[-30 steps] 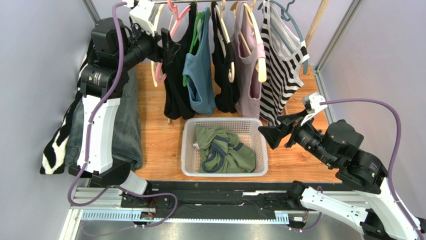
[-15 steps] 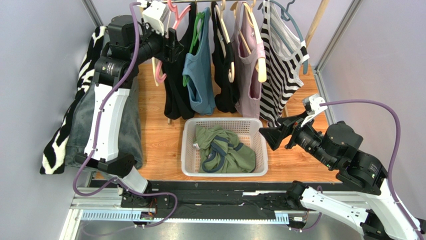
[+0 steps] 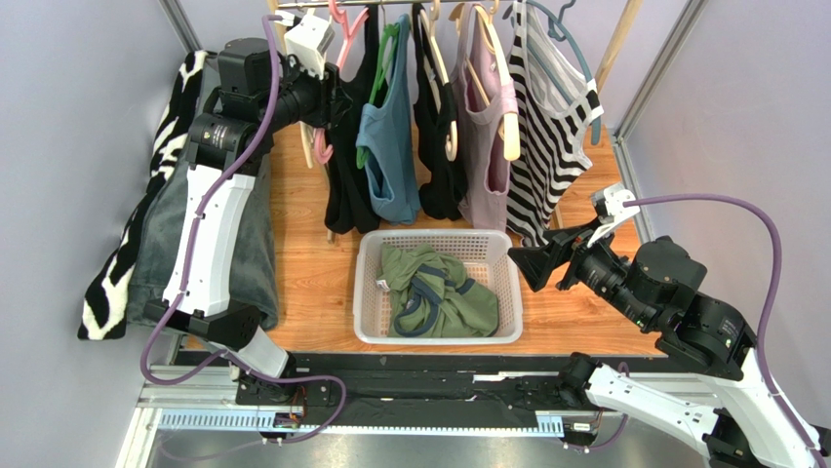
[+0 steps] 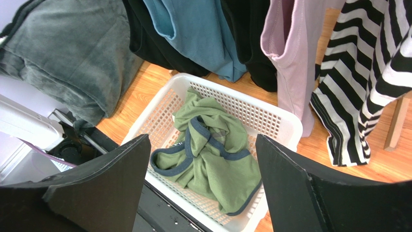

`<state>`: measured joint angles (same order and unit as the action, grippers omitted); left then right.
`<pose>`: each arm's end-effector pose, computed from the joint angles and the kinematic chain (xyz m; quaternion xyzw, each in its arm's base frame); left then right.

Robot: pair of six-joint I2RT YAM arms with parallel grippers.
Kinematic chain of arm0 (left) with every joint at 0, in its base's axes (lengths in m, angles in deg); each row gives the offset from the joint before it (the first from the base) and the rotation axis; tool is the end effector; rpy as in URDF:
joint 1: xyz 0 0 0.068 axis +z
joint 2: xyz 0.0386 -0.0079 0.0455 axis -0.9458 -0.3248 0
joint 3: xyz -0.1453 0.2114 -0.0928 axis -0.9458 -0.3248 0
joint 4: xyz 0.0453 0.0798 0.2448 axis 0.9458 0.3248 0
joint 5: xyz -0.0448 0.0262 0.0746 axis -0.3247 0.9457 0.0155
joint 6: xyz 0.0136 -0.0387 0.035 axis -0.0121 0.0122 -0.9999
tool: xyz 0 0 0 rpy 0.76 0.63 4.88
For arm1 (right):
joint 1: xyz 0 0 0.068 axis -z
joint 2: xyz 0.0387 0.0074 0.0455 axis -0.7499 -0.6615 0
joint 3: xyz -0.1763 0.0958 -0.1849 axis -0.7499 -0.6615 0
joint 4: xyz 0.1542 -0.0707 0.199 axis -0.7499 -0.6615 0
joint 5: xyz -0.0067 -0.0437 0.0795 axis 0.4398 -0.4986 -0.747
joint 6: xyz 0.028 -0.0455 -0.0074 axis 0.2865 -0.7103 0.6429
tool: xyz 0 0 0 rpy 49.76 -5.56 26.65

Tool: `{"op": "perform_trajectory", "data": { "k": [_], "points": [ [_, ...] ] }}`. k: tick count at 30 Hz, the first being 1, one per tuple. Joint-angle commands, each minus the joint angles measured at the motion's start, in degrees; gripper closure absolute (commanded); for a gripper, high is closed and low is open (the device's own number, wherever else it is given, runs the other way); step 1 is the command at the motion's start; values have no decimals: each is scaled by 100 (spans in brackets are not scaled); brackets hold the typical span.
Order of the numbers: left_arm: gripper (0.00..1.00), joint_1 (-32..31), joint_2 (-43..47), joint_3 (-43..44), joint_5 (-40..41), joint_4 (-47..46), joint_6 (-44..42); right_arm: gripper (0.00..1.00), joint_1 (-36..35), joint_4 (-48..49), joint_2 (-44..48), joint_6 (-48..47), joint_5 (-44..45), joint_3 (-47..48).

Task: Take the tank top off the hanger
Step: Pick up the hanger from the clothesline.

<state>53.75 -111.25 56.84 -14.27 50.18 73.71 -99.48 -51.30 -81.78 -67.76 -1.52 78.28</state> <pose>0.2758 -0.0947 0.5404 0.2058 0.7663 -0.1740 0.5833 0.0586 0.0591 0.4381 -0.1601 0.7648 0.2685 0.5634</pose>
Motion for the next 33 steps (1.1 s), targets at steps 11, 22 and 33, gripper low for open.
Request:
{"op": "perform_trajectory", "data": {
  "k": [11, 22, 33],
  "points": [
    [100, -37, 208, 441, 206, -18, -165, 25, 9, -154, 102, 34, 186, 142],
    [100, -396, 392, 873, 409, -124, -200, 29, 18, -224, 137, 60, 204, 169],
    [100, -1363, 279, 344, 787, -106, -297, 30, 18, -338, 243, 113, 300, 195]
  ]
}}
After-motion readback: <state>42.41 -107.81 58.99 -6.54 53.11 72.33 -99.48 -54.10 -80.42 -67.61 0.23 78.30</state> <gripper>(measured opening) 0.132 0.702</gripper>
